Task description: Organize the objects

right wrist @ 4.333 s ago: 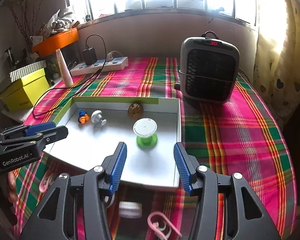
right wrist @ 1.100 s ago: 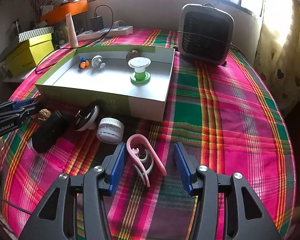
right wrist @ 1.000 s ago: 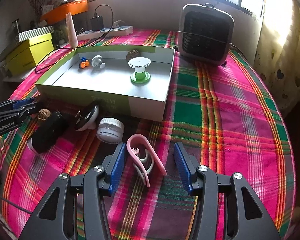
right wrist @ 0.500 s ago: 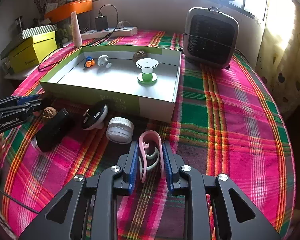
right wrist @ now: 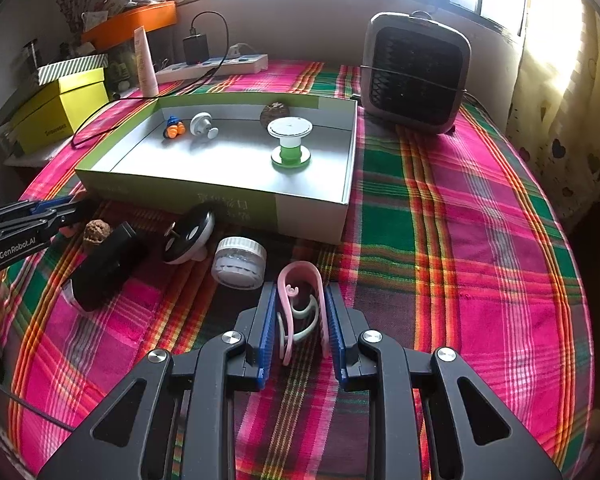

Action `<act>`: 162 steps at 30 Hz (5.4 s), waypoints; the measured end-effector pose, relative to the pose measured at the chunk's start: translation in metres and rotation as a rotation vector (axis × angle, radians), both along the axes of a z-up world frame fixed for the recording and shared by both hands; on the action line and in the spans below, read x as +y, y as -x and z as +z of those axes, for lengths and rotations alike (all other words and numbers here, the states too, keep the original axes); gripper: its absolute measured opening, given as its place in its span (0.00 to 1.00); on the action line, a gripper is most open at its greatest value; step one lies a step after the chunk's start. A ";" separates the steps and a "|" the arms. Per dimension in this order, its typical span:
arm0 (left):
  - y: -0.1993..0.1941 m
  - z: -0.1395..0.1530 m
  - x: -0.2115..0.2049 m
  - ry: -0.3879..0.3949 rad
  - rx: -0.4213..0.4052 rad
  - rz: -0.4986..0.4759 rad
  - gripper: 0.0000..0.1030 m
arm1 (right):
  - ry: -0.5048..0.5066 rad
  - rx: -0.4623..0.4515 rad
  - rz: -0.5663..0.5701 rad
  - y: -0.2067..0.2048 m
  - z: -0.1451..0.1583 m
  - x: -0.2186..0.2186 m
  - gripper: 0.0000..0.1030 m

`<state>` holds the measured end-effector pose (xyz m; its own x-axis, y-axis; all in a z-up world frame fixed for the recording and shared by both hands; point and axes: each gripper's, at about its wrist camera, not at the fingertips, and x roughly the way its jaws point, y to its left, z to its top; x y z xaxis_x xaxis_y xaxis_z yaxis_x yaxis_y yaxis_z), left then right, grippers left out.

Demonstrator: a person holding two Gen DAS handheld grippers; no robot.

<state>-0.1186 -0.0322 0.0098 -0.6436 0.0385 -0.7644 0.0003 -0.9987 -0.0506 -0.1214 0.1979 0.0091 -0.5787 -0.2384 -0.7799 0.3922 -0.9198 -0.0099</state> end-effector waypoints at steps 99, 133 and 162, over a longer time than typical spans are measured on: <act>0.096 0.021 0.013 -0.029 -0.001 -0.099 0.21 | 0.078 -0.046 0.085 0.109 0.021 -0.103 0.24; 0.107 0.010 0.022 0.009 -0.016 -0.115 0.21 | 0.029 -0.097 0.057 0.152 0.006 -0.120 0.24; 0.106 0.010 0.022 -0.006 -0.021 -0.120 0.28 | 0.045 -0.117 0.037 0.151 0.008 -0.114 0.39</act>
<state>-0.2244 -0.0102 0.0195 -0.6178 0.1184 -0.7774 -0.1177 -0.9914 -0.0575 -0.2720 0.0837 0.0167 -0.4745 -0.2937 -0.8298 0.4215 -0.9034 0.0787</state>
